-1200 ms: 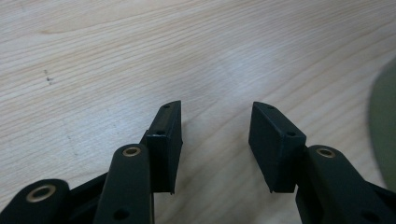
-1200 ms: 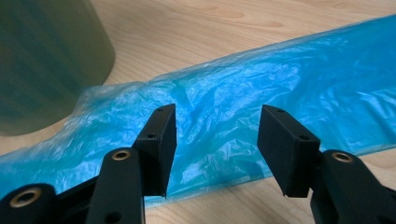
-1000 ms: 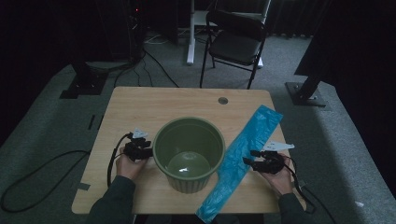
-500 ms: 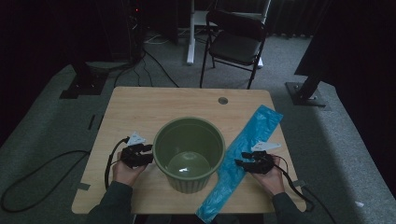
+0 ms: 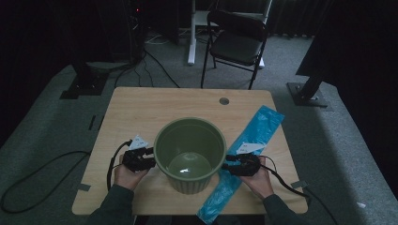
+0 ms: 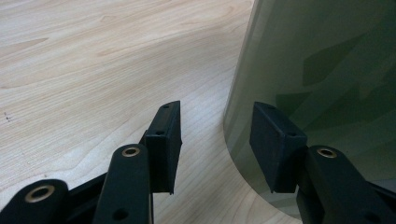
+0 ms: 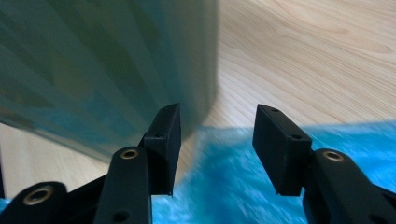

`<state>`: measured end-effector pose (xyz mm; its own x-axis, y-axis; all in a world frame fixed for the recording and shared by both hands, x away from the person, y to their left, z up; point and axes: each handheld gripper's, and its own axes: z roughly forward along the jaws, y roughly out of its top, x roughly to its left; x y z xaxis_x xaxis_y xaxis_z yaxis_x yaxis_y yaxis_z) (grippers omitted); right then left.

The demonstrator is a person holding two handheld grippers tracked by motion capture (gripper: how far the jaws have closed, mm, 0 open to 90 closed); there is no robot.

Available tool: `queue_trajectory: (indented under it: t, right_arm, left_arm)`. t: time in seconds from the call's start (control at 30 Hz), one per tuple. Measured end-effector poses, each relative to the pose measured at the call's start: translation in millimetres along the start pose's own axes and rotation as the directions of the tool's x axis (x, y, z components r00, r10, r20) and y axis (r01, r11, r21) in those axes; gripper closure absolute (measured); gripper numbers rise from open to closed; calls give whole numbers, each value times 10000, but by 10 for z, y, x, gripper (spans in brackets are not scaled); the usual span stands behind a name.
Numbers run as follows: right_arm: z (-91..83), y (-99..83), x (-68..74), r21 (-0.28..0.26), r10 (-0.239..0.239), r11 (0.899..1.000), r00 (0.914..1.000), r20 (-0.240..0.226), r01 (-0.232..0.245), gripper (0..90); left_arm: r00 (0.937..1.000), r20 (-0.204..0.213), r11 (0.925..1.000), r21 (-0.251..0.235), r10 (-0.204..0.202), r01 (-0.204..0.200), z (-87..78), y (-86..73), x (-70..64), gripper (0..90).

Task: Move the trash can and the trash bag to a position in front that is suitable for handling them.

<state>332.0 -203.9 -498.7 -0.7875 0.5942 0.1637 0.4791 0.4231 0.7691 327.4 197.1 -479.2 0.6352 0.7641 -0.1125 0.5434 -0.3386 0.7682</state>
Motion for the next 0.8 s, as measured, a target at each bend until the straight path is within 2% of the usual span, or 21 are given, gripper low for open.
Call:
queue_trajectory:
  t: [0.17, 0.3, 0.4, 0.6, 0.63, 0.8]
  right_arm:
    - [68, 73, 59, 86, -305, 9995, 9995, -100, 305, 535]
    - [84, 93, 63, 109, -329, 9994, 9993, -170, 330, 537]
    - [138, 148, 94, 190, -427, 9989, 9988, -223, 431, 539]
    - [238, 231, 151, 238, -649, 9976, 9974, -308, 656, 538]
    - [258, 246, 160, 220, -681, 9974, 9971, -336, 688, 539]
    - [354, 326, 202, 252, -795, 9964, 9960, -406, 806, 540]
  left_arm:
    - [10000, 48, 9999, -126, -85, 86, -23, 0, 7, 542]
    - [9999, -84, 9999, -153, -68, 67, -36, 1, 13, 544]
    - [9992, -232, 9991, -267, -330, 324, -74, -11, 68, 546]
    - [9970, -538, 9979, -367, -550, 530, -147, -41, 155, 550]
    - [9955, -588, 9964, -449, -746, 720, -173, -54, 194, 550]
    - [9920, -803, 9941, -546, -974, 932, -211, -72, 260, 550]
